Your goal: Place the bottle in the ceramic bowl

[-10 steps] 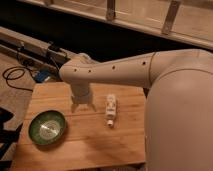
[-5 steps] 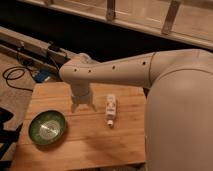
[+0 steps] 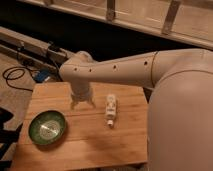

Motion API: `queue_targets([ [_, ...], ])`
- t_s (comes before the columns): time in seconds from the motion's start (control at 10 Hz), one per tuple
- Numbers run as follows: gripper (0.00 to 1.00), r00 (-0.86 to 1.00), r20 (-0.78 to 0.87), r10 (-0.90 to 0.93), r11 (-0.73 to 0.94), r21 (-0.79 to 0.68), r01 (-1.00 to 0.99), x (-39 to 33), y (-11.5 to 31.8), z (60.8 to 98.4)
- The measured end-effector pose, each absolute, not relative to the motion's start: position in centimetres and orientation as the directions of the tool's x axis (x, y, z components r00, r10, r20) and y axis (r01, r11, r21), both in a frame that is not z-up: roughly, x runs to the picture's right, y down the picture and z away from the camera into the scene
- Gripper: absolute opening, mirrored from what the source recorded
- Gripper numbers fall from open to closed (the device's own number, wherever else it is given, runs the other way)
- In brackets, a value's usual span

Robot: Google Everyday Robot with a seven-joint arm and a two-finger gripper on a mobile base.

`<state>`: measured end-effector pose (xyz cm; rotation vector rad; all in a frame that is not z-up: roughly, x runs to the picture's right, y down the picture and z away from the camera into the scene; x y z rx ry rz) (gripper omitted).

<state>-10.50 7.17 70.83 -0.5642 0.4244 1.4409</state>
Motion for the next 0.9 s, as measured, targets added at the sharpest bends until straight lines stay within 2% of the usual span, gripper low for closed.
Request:
queue_targets([
  [0.3, 0.65, 0.096, -0.554, 0.827, 0.037, -0.116, -0.993, -7.7, 2.8, 72.9],
  [0.5, 0.65, 0.074, -0.557, 0.827, 0.019, -0.104, -0.994, -5.4, 1.9, 73.7],
  [0.9, 0.65, 0.011, -0.584, 0.811, -0.044, -0.079, -0.996, 1.0, 5.3, 76.0],
])
